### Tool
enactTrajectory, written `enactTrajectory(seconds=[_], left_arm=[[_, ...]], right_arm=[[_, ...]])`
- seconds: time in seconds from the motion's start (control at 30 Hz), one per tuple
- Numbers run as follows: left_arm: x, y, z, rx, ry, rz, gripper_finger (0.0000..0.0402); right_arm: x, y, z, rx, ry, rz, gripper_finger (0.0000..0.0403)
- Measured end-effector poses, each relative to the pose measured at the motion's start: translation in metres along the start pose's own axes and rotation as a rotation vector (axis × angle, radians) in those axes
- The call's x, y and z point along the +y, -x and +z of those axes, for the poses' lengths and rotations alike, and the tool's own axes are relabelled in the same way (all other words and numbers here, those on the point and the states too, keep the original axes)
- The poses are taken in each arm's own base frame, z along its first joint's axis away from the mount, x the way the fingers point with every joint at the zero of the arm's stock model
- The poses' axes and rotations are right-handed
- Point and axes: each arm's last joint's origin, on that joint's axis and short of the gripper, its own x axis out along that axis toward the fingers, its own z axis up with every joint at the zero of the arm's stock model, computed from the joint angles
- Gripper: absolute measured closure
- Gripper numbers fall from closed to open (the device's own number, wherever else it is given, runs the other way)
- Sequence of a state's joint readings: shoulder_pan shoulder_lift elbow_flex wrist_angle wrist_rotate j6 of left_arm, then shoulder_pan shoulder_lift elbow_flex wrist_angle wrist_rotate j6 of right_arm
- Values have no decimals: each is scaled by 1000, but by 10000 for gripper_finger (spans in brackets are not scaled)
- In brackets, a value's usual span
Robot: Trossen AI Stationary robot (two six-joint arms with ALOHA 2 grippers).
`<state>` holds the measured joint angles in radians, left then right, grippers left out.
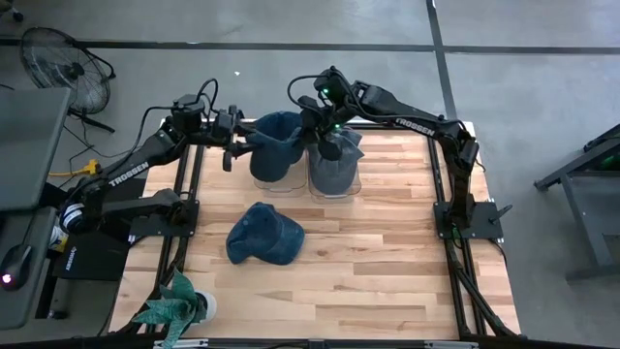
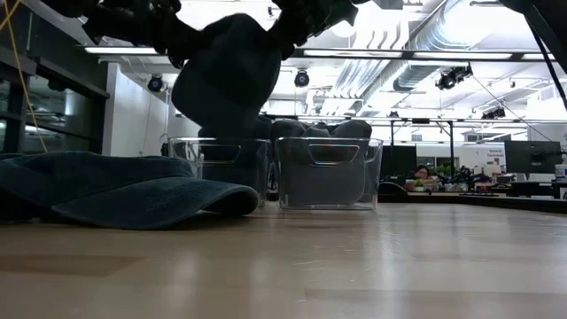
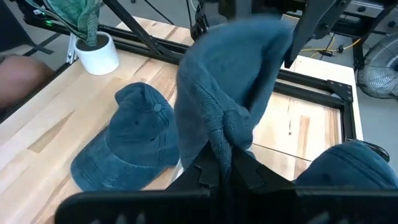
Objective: Pick & Place hat
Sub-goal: Put the right blue cap into the left transparent bin
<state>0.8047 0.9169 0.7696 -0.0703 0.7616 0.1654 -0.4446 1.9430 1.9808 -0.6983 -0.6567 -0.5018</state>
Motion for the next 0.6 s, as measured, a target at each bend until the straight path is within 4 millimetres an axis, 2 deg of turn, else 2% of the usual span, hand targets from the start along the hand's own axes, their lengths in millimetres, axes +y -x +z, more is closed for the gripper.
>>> enactTrajectory(seconds=[0.17, 0.3, 0.4, 0.6], left_arm=[[-2, 2, 1, -8, 54, -13, 118], [-5, 6, 5, -26, 71, -9, 63], [-10, 13, 10, -48, 66, 28, 45], [-23, 30, 22, -113, 32, 95, 40]], right_arm=[[0, 0, 0, 10, -2, -15, 403], [-1, 0, -3, 51, -12, -48, 403], [-1, 0, -4, 57, -14, -52, 403], [-1, 0, -4, 66, -5, -63, 403]])
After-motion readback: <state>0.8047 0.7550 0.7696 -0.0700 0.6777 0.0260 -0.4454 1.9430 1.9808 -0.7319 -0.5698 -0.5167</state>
